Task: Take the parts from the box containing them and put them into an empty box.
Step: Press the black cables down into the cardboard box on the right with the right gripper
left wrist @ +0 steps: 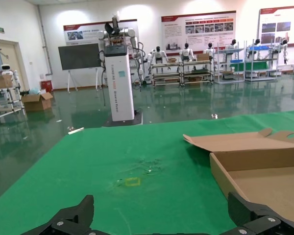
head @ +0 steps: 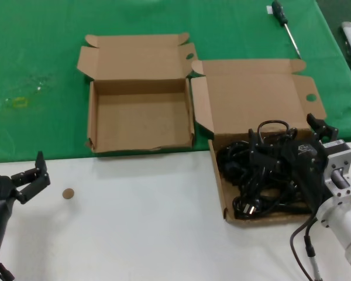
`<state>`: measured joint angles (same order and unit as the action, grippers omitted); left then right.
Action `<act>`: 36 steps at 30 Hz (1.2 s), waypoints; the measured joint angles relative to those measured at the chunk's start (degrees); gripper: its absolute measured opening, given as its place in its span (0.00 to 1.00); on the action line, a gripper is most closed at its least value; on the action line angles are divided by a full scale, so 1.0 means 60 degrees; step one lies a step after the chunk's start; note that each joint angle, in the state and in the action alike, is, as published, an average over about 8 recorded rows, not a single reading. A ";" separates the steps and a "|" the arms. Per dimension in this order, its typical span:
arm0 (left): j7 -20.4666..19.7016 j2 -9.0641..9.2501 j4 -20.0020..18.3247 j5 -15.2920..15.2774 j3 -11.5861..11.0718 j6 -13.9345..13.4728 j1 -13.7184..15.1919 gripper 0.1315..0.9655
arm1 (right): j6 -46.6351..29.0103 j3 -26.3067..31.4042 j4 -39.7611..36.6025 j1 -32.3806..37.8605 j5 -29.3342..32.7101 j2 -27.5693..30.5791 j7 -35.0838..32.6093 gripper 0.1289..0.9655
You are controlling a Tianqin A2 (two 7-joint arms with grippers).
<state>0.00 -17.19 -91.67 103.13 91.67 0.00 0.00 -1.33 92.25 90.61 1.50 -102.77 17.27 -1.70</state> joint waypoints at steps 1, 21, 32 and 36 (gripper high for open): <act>0.0000 0.0000 0.0000 0.0000 0.0000 0.0000 0.0000 0.99 | 0.0000 0.0000 0.0000 0.0000 0.0000 0.0000 0.0000 1.00; 0.0000 0.0000 0.0000 -0.0002 0.0000 0.0000 0.0000 0.81 | 0.0190 0.0227 -0.0074 0.0082 -0.0064 0.0144 0.0057 1.00; 0.0000 0.0000 0.0000 -0.0001 0.0000 0.0000 0.0000 0.53 | 0.0471 0.0682 0.0030 0.0199 -0.0349 0.0744 0.0177 1.00; -0.0001 0.0000 0.0000 -0.0001 0.0000 0.0000 0.0000 0.39 | 0.0349 0.0794 0.0066 0.0290 -0.0434 0.1155 0.0235 1.00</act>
<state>0.00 -17.19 -91.67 103.12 91.68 0.00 0.00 0.76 97.01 91.01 3.24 -105.38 24.20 -0.28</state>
